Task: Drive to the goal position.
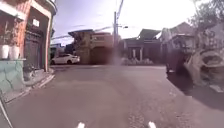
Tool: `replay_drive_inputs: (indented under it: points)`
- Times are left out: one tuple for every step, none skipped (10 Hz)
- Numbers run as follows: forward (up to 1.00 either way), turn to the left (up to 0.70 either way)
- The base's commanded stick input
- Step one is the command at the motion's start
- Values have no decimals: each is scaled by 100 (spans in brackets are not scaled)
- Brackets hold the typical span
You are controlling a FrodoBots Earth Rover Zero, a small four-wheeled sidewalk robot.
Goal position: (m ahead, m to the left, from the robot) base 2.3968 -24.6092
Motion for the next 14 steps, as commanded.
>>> replay_drive_inputs:
  points:
    - [70, 0]
    - [70, -9]
    - [70, -26]
    - [70, -28]
    - [70, -28]
    - [70, -28]
    - [70, -28]
    - [70, -28]
    - [70, -28]
    - [70, -28]
    - [70, -28]
    - [70, -28]
    - [70, -28]
    - [70, -28]
